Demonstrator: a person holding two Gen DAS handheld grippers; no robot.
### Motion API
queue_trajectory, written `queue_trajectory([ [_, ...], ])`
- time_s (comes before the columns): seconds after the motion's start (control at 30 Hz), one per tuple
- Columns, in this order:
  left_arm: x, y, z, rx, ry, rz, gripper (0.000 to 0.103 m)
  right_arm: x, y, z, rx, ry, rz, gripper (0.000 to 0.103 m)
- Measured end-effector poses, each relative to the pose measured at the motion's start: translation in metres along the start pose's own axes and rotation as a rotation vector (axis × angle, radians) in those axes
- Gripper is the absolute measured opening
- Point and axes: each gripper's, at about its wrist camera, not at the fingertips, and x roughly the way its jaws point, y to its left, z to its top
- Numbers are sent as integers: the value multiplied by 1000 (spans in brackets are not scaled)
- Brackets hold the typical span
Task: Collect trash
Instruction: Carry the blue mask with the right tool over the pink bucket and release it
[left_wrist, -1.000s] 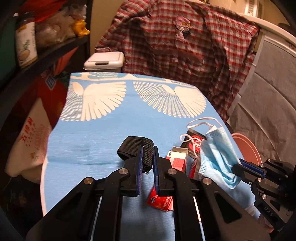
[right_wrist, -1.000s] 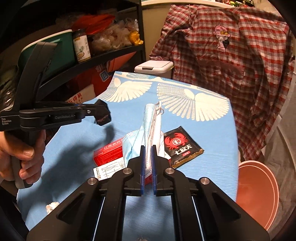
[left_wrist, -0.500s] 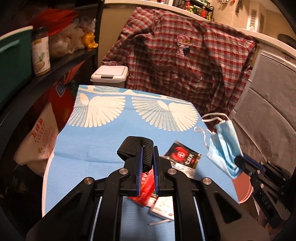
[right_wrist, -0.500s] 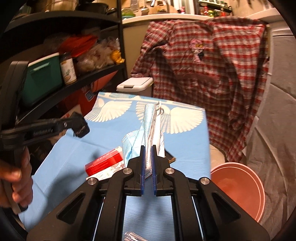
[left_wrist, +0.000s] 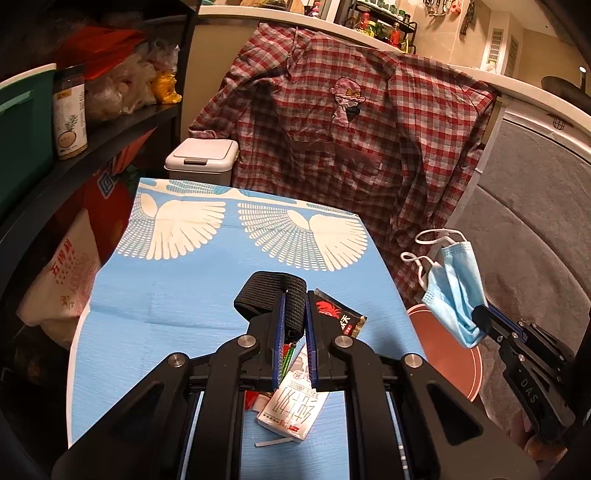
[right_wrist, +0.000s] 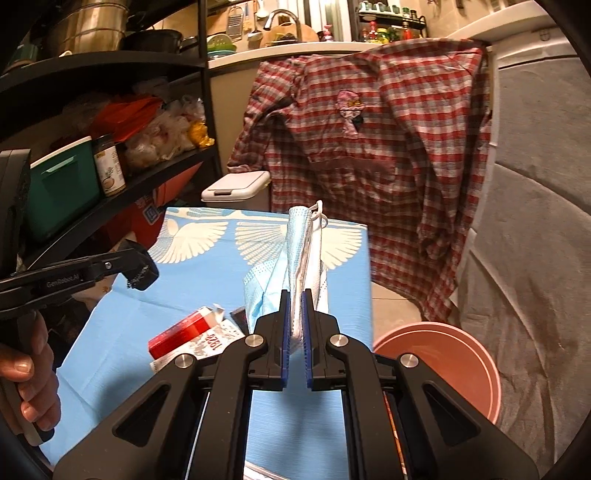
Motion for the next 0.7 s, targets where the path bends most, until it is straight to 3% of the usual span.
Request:
queue_trajectory([
  [0.7, 8, -26, 0, 36, 10, -35, 10, -10, -56, -4, 74, -14, -89, 6],
])
